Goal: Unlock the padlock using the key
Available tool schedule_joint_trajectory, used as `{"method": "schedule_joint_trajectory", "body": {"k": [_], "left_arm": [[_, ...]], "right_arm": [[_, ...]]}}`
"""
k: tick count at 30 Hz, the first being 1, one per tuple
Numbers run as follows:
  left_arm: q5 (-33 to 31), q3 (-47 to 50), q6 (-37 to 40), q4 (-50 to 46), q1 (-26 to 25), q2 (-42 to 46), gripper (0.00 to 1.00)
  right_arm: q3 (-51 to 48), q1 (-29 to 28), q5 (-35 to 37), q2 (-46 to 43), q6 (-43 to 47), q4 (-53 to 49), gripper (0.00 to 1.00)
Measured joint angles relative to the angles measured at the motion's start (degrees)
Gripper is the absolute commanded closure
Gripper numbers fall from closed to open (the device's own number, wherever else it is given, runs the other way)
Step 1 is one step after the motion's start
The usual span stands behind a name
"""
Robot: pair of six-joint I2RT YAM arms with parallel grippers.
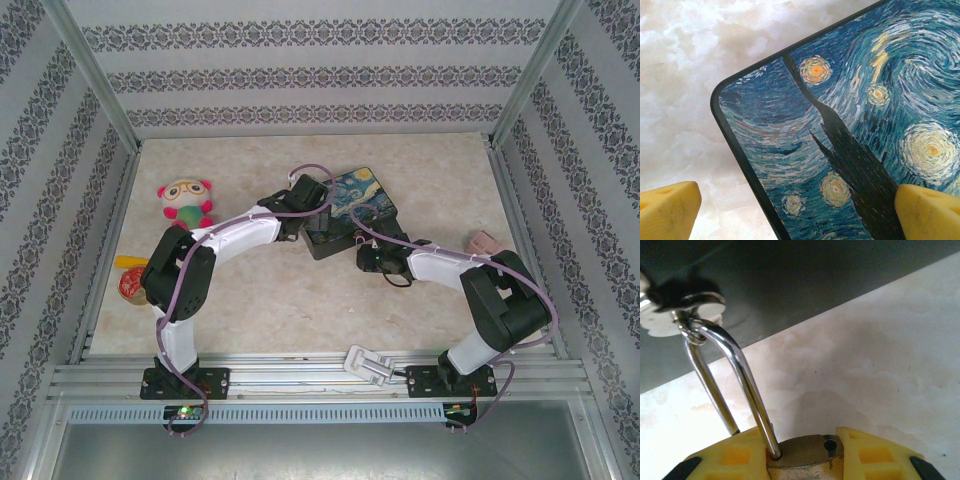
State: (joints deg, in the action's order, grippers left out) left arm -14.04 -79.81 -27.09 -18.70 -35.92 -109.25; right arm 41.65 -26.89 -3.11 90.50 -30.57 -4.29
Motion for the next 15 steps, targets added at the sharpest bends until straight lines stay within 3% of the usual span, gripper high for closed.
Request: {"method": "schedule_joint_trajectory", "body": {"k": [15], "left_arm": [[0.0,1.1,-2.1,1.2,-0.1,0.2,0.01]], "right_arm": [[-1.2,0.8,-2.2,0.0,-5.9,2.7,1.0]]}}
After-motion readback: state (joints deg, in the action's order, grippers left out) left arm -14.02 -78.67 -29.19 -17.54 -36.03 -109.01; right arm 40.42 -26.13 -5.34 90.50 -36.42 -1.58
